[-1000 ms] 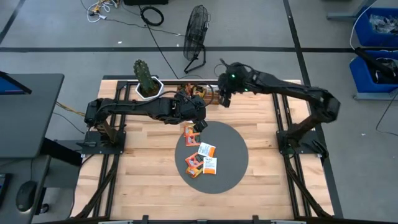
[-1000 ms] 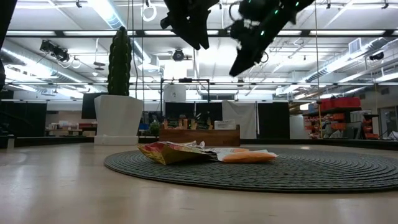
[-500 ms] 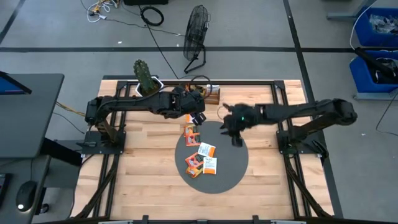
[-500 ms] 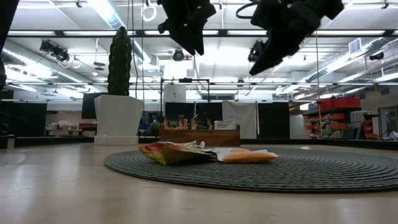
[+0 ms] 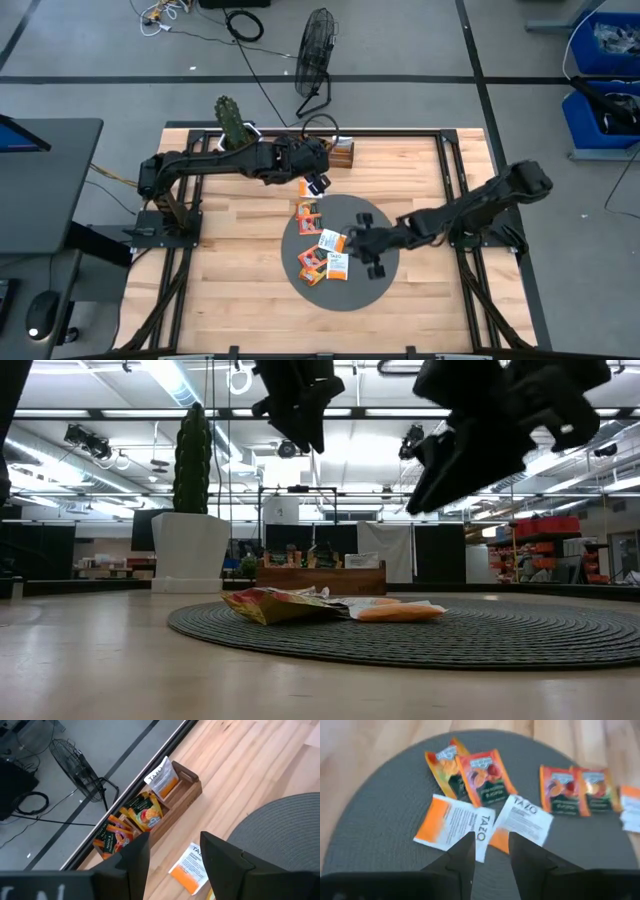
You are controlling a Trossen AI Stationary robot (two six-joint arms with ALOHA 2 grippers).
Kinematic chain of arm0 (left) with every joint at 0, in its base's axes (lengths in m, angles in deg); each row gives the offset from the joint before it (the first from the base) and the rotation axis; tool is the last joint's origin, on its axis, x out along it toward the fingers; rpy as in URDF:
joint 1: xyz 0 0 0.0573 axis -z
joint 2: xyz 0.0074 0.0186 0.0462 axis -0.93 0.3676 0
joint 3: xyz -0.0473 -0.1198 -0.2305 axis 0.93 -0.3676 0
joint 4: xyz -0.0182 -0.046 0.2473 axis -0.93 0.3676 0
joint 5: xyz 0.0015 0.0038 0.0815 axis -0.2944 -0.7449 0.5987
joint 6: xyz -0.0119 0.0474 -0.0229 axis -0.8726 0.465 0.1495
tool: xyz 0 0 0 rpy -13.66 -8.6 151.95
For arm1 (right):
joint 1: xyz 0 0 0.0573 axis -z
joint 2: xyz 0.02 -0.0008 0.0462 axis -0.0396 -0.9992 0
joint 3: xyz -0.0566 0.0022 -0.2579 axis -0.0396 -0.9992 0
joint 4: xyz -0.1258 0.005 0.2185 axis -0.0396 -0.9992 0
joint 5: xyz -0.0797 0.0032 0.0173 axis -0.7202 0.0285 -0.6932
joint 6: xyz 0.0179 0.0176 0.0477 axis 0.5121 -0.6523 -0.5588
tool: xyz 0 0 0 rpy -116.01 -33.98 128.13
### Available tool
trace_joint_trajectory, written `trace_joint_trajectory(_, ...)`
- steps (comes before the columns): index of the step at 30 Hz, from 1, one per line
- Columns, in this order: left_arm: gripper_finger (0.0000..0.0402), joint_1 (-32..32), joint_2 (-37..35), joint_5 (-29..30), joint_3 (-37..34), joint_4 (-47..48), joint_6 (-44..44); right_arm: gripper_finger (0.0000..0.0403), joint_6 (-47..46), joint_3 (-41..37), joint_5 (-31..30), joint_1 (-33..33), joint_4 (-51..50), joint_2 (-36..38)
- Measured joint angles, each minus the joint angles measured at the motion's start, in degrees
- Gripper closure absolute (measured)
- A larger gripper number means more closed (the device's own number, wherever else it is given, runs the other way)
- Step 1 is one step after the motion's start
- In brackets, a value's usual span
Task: Pick & Place Tea
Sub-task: Put the white tea bag into the right section of the wooden organizer
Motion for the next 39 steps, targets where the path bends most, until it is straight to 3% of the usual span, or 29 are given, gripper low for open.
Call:
trace_joint_trajectory(11, 0.0225, 0.01, 0.0, 0.02, 0.0, -0.2, 0.01, 0.0257, -8.13, 0.0, 0.87, -1.5, 6.1, -10.92)
trace_joint_trajectory(18, 0.0225, 0.01, 0.0, 0.02, 0.0, -0.35, -0.01, 0.022, -10.62, 0.0, -1.36, -1.47, 5.49, -13.87)
trace_joint_trajectory(23, 0.0225, 0.08, 0.0, 0.0, 0.0, -0.35, -0.01, 0.0215, -11.26, 0.06, -1.39, -1.47, 6.36, -15.06)
trace_joint_trajectory(28, 0.0225, 0.08, 0.0, 0.0, 0.0, -0.35, -0.01, 0.0263, -11.43, 0.09, -0.3, -1.0, 6.3, -15.07)
trace_joint_trajectory(34, 0.0225, 0.1, 0.0, 0.0, 0.0, -0.37, 0.06, 0.0382, -11.4, 0.11, 0.31, 0.12, 5.84, -15.07)
trace_joint_trajectory(39, 0.0225, 0.1, 0.0, 0.0, 0.0, -0.37, 0.1, 0.0397, -11.0, 0.11, 0.35, 0.33, 5.39, -14.73)
